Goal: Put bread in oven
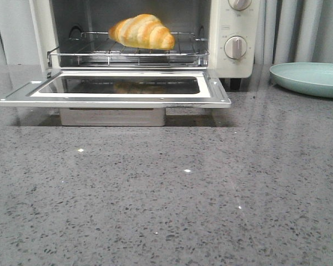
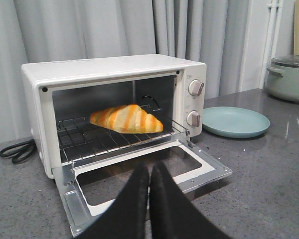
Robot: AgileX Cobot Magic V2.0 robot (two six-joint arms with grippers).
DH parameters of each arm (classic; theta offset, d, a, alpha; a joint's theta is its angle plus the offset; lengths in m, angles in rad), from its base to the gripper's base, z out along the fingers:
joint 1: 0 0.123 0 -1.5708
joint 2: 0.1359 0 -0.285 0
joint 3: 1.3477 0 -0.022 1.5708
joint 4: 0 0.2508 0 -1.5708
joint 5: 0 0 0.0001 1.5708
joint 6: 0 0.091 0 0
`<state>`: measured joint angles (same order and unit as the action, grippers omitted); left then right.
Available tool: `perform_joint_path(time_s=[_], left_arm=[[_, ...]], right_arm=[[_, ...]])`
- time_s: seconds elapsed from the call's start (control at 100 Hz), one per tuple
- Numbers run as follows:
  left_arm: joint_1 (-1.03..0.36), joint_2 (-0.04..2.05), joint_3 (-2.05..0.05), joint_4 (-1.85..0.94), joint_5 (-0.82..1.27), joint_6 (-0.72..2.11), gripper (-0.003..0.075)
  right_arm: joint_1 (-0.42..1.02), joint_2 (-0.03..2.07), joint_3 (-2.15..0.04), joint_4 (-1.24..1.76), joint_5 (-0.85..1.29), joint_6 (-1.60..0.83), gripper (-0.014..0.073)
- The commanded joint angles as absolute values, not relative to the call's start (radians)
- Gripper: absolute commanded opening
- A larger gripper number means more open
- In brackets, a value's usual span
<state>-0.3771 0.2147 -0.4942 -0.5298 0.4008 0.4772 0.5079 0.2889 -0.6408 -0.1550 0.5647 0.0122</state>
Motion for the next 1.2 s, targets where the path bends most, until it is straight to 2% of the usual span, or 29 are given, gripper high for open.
perform_joint_path(time_s=[0.0, 0.25, 0.82, 0.96, 1.09, 1.19], left_arm=[[-0.374, 0.224, -0.518, -0.560, 0.320, 0.468, -0.0022], [-0.374, 0.224, -0.518, -0.560, 0.320, 0.468, -0.0021], [-0.372, 0.219, -0.481, -0.558, 0.320, 0.468, -0.0021], [-0.338, 0.142, -0.406, -0.387, 0.278, 0.436, -0.0021], [-0.246, 0.033, -0.237, -0.099, 0.122, 0.208, -0.0021], [-0.170, -0.035, -0.127, -0.107, 0.043, 0.173, -0.0021]], right_arm=[[0.490, 0.243, -0.662, -0.190, 0.479, 0.021, -0.0054], [0.490, 0.120, -0.662, -0.200, 0.444, 0.021, -0.0054], [0.490, 0.113, -0.662, -0.200, 0.444, 0.021, -0.0054], [0.490, 0.113, -0.662, -0.200, 0.442, 0.021, -0.0054], [0.490, 0.113, -0.662, -0.200, 0.442, 0.021, -0.0054], [0.490, 0.113, -0.662, -0.200, 0.442, 0.021, -0.0054]])
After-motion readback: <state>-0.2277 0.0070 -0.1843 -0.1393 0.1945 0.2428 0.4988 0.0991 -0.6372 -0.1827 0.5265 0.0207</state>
